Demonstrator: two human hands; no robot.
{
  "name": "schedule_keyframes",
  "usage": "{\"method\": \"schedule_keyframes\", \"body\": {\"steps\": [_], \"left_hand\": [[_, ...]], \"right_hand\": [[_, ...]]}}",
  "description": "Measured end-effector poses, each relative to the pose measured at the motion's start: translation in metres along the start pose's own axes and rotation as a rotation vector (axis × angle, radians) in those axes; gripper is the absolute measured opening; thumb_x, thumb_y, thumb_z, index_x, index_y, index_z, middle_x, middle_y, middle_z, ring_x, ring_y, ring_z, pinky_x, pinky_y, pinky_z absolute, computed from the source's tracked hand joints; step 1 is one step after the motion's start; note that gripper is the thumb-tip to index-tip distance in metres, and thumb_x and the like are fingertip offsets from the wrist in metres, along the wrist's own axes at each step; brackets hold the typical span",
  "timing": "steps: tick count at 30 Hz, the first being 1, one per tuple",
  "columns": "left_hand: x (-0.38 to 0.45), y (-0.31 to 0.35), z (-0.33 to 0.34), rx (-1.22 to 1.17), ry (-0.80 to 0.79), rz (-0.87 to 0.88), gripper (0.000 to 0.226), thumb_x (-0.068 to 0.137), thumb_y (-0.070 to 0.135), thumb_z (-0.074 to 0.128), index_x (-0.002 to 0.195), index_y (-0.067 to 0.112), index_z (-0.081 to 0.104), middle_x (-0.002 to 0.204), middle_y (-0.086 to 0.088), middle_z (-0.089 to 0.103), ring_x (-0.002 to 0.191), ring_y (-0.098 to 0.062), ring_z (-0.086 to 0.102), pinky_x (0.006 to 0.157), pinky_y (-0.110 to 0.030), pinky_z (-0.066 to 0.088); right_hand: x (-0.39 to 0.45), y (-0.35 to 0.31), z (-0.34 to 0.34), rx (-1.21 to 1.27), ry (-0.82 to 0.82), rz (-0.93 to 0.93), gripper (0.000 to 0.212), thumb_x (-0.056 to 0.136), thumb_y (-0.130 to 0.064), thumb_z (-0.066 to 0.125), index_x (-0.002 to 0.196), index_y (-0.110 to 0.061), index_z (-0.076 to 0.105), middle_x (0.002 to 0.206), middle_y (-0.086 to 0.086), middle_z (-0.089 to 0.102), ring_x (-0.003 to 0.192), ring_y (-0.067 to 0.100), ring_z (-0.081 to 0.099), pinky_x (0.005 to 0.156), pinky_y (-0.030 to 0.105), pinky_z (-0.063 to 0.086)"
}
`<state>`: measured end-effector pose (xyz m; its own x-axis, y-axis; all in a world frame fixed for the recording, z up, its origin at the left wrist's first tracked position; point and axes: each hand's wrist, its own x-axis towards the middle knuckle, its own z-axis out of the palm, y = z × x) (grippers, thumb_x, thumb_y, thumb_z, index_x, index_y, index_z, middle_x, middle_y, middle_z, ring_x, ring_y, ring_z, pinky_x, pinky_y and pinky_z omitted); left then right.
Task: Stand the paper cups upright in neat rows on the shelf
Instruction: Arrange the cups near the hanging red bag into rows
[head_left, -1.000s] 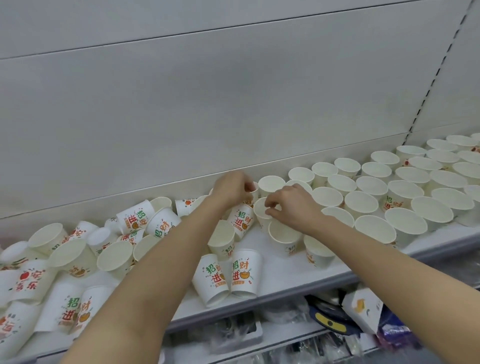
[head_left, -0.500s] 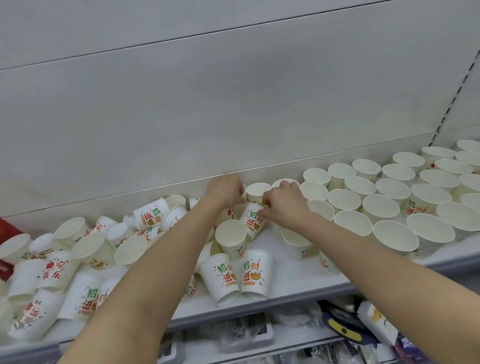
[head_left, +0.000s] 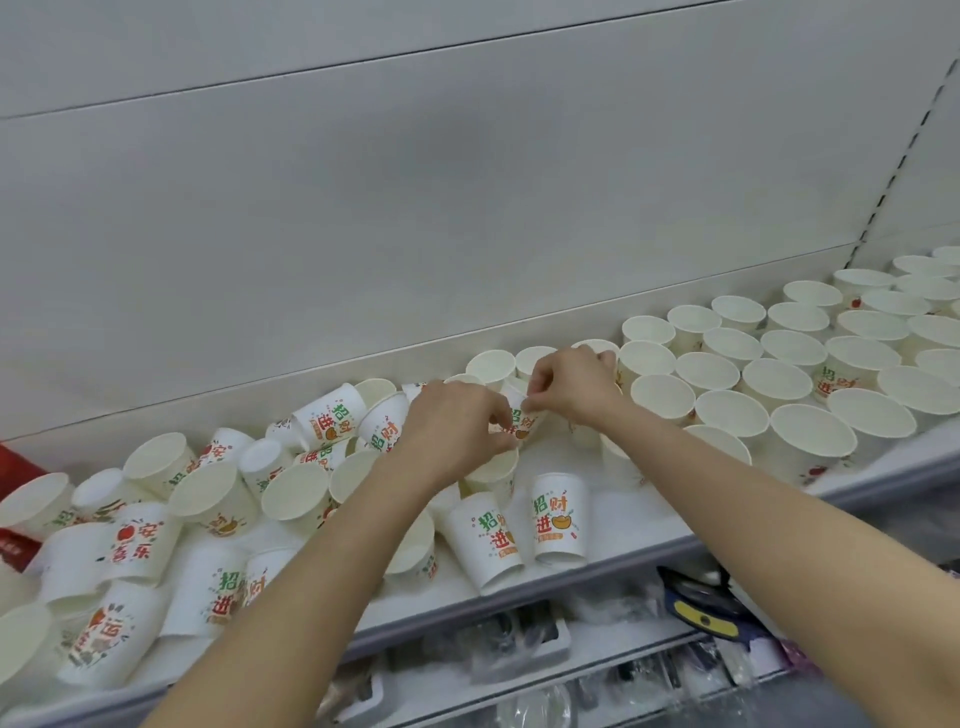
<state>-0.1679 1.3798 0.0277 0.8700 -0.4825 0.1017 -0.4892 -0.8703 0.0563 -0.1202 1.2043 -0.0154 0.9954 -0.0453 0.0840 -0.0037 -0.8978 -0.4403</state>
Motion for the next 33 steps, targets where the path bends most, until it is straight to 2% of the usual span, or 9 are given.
{"method": "schedule_keyframes", "body": {"steps": [2, 5, 9, 12, 16, 20, 23, 27, 33], "left_hand": [[-0.013, 0.000, 0.009, 0.037, -0.004, 0.026, 0.033, 0.086, 0.053, 0.062, 0.112, 0.035, 0.069, 0.109, 0.010, 0.070, 0.102, -0.015, 0.061, 0.087, -0.030, 0.036], [-0.023, 0.000, 0.023, 0.125, -0.058, 0.043, 0.035, 0.084, 0.052, 0.064, 0.113, 0.033, 0.067, 0.108, 0.007, 0.069, 0.102, -0.018, 0.060, 0.096, -0.033, 0.034], [-0.023, 0.006, 0.032, 0.184, -0.044, -0.006, 0.014, 0.088, 0.026, 0.059, 0.096, 0.025, 0.070, 0.094, 0.002, 0.070, 0.088, -0.021, 0.058, 0.095, -0.032, 0.032], [-0.020, 0.011, 0.039, 0.154, -0.011, -0.060, 0.018, 0.089, 0.017, 0.053, 0.091, 0.024, 0.070, 0.088, -0.001, 0.070, 0.077, -0.021, 0.053, 0.095, -0.032, 0.034], [-0.015, 0.016, 0.045, 0.074, 0.005, -0.056, 0.019, 0.092, 0.023, 0.055, 0.102, 0.024, 0.071, 0.098, 0.000, 0.072, 0.092, -0.022, 0.059, 0.096, -0.031, 0.032], [-0.034, 0.015, 0.035, 0.064, 0.109, -0.079, 0.033, 0.091, 0.039, 0.060, 0.122, 0.027, 0.064, 0.121, 0.005, 0.065, 0.112, -0.020, 0.054, 0.099, -0.035, 0.031], [-0.064, 0.015, 0.028, 0.137, 0.177, -0.116, 0.040, 0.088, 0.049, 0.061, 0.121, 0.027, 0.065, 0.121, 0.006, 0.065, 0.115, -0.022, 0.049, 0.097, -0.036, 0.031], [-0.083, 0.017, 0.030, 0.160, 0.047, -0.175, 0.052, 0.088, 0.059, 0.054, 0.132, 0.031, 0.055, 0.128, 0.008, 0.060, 0.117, -0.020, 0.044, 0.100, -0.035, 0.027], [-0.080, 0.019, 0.031, 0.154, -0.006, -0.223, 0.052, 0.087, 0.058, 0.058, 0.133, 0.035, 0.054, 0.126, 0.007, 0.061, 0.116, -0.020, 0.046, 0.102, -0.037, 0.029]], "right_hand": [[-0.005, -0.001, -0.007, 0.028, 0.004, -0.075, 0.013, 0.067, -0.034, 0.076, 0.069, -0.027, 0.064, 0.070, -0.013, 0.062, 0.086, 0.012, 0.058, 0.077, 0.033, 0.021], [-0.012, 0.000, -0.011, -0.100, 0.061, -0.225, 0.006, 0.072, -0.025, 0.071, 0.073, -0.026, 0.065, 0.073, -0.013, 0.064, 0.086, 0.012, 0.058, 0.082, 0.032, 0.023], [-0.017, 0.004, -0.005, -0.211, 0.057, -0.276, 0.006, 0.077, -0.022, 0.065, 0.081, -0.025, 0.068, 0.084, -0.008, 0.069, 0.093, 0.016, 0.054, 0.088, 0.033, 0.024], [-0.022, 0.004, -0.007, -0.273, 0.069, -0.310, 0.013, 0.081, -0.028, 0.065, 0.094, -0.027, 0.069, 0.095, -0.008, 0.070, 0.101, 0.018, 0.054, 0.091, 0.035, 0.024], [-0.051, -0.001, -0.025, -0.168, 0.148, -0.296, 0.023, 0.085, -0.036, 0.065, 0.104, -0.024, 0.069, 0.102, -0.007, 0.069, 0.103, 0.020, 0.052, 0.092, 0.035, 0.030], [-0.101, -0.007, -0.027, -0.083, -0.092, -0.237, 0.042, 0.078, -0.047, 0.071, 0.111, -0.022, 0.066, 0.108, -0.002, 0.065, 0.102, 0.019, 0.055, 0.082, 0.033, 0.045], [-0.114, -0.008, -0.013, -0.179, -0.201, -0.226, 0.044, 0.076, -0.050, 0.070, 0.109, -0.022, 0.062, 0.110, 0.000, 0.063, 0.102, 0.021, 0.057, 0.072, 0.031, 0.043], [-0.111, -0.006, -0.005, -0.158, -0.257, -0.155, 0.038, 0.077, -0.047, 0.071, 0.104, -0.022, 0.061, 0.105, -0.002, 0.065, 0.098, 0.021, 0.060, 0.069, 0.029, 0.041], [-0.103, 0.006, -0.014, 0.050, -0.071, -0.086, 0.004, 0.079, -0.021, 0.067, 0.083, -0.023, 0.068, 0.086, -0.004, 0.070, 0.084, 0.017, 0.063, 0.072, 0.033, 0.052]]}}
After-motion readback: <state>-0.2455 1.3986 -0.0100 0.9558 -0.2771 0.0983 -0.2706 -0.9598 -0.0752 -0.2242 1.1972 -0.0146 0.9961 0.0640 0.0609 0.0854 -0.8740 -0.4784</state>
